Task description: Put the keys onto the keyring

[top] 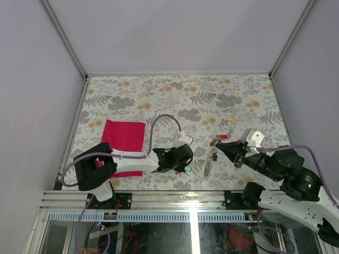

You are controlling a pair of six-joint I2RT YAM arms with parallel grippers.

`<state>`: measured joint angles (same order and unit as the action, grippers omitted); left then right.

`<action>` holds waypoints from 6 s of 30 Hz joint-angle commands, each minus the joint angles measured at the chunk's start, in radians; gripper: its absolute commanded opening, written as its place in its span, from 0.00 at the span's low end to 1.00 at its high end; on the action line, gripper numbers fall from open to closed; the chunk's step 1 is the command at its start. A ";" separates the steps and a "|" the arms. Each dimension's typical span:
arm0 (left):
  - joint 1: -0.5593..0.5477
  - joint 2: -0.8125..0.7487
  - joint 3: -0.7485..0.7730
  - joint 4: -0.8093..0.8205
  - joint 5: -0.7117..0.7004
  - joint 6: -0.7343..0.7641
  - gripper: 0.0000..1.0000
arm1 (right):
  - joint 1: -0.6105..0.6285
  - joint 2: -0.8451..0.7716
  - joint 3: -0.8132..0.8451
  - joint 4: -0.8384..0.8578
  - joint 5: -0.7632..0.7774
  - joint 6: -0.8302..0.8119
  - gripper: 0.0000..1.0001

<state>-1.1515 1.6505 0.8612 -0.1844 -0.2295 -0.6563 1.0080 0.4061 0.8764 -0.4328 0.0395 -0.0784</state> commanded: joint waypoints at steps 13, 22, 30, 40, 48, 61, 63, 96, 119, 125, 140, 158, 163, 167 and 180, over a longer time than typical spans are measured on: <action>-0.008 -0.432 -0.077 0.087 -0.039 0.311 0.00 | 0.007 0.010 0.032 0.080 0.003 -0.063 0.00; -0.007 -0.605 0.026 -0.014 0.146 0.512 0.00 | 0.007 0.035 -0.001 0.102 -0.101 -0.125 0.00; -0.007 -0.770 0.033 0.057 0.389 0.637 0.00 | 0.007 0.177 0.097 0.021 -0.415 -0.109 0.00; -0.006 -0.825 0.097 0.025 0.593 0.690 0.00 | 0.006 0.280 0.188 0.055 -0.680 -0.031 0.00; -0.007 -0.855 0.122 0.031 0.693 0.694 0.00 | 0.006 0.315 0.183 0.120 -0.736 0.029 0.00; -0.005 -0.853 0.147 0.014 0.722 0.706 0.00 | 0.006 0.219 0.034 0.349 -0.673 -0.115 0.00; -0.006 -0.848 0.158 0.003 0.722 0.711 0.00 | 0.006 0.183 -0.036 0.432 -0.680 -0.151 0.00; -0.007 -0.803 0.211 -0.036 0.775 0.740 0.00 | 0.006 0.264 0.033 0.473 -0.805 0.024 0.00; -0.007 -0.787 0.223 -0.056 0.848 0.745 0.00 | 0.006 0.276 0.065 0.427 -0.691 0.073 0.00; -0.007 -0.783 0.222 -0.064 0.850 0.745 0.00 | 0.006 0.269 0.074 0.425 -0.669 0.107 0.00; -0.006 -0.773 0.220 -0.069 0.855 0.745 0.00 | 0.006 0.266 0.088 0.406 -0.559 0.191 0.00; -0.006 -0.786 0.205 -0.060 0.730 0.742 0.01 | 0.006 0.251 0.062 0.460 -0.371 0.363 0.00; -0.006 -0.789 0.200 -0.050 0.700 0.739 0.07 | 0.007 0.225 0.010 0.571 -0.356 0.426 0.00; -0.007 -0.805 0.190 -0.015 0.665 0.724 0.18 | 0.006 0.213 -0.005 0.608 -0.354 0.422 0.00; -0.006 -0.885 0.056 0.284 0.475 0.599 0.36 | 0.006 0.211 -0.010 0.619 -0.361 0.371 0.00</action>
<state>-1.1515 0.7834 0.9512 -0.0715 0.3218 -0.0055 1.0138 0.6273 0.8490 0.0669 -0.3485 0.3122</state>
